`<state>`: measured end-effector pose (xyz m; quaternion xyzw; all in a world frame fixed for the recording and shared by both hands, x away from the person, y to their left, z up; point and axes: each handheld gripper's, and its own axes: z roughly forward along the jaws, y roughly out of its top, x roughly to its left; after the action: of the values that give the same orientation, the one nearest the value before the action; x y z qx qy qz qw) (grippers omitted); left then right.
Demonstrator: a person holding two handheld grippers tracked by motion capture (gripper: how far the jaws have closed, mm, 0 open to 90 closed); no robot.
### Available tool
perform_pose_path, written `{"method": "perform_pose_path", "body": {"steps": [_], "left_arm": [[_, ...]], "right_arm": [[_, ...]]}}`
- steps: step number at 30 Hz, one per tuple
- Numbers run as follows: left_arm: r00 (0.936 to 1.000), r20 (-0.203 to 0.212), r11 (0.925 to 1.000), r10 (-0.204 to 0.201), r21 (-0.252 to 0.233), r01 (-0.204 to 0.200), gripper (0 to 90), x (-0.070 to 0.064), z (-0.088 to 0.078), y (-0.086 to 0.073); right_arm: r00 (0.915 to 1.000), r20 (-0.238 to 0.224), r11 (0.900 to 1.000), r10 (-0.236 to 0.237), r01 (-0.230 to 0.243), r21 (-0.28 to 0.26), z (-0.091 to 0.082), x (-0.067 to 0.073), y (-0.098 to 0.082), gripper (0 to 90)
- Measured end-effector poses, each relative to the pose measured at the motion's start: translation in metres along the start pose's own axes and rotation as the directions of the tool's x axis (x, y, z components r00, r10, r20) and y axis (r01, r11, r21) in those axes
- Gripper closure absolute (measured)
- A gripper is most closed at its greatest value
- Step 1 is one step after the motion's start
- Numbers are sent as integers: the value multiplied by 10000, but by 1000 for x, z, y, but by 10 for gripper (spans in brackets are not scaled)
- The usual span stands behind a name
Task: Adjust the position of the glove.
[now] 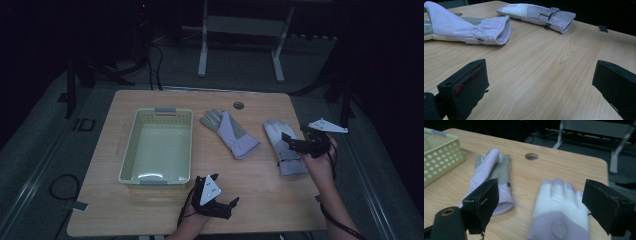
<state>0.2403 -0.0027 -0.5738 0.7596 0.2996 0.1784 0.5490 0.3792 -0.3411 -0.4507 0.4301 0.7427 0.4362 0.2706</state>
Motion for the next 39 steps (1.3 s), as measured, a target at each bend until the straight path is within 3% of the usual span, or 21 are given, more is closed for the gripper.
{"method": "perform_pose_path", "body": {"steps": [7, 8, 20, 32, 35, 39], "left_arm": [[10000, -5, 10000, -61, 20, 61, 6, 1, 0, 0], [10000, -7, 10000, -57, 25, 57, 6, 1, 0, 0], [10000, -5, 10000, 4, 28, -4, 6, 0, 0, 0], [10000, 14, 10000, 60, 36, -60, 6, 0, 0, 0], [10000, 56, 10000, -67, 34, 67, 6, 0, 0, 0], [10000, 64, 10000, 21, 47, -21, 6, 0, 0, 0]], "right_arm": [[9950, -853, 9985, -521, 534, 125, 19, 12, 15, 142], [9917, -1144, 9980, -578, 601, 168, 26, 16, 19, 145], [9764, -1951, 9924, -925, 1063, 615, 75, 50, 28, 147], [9685, -2195, 9833, -1176, 1445, 1105, 114, 67, 23, 148], [9636, -2323, 9764, -1326, 1673, 1365, 129, 70, 20, 161], [9629, -2424, 9745, -1186, 1597, 1578, 144, 71, 16, 190]]}}
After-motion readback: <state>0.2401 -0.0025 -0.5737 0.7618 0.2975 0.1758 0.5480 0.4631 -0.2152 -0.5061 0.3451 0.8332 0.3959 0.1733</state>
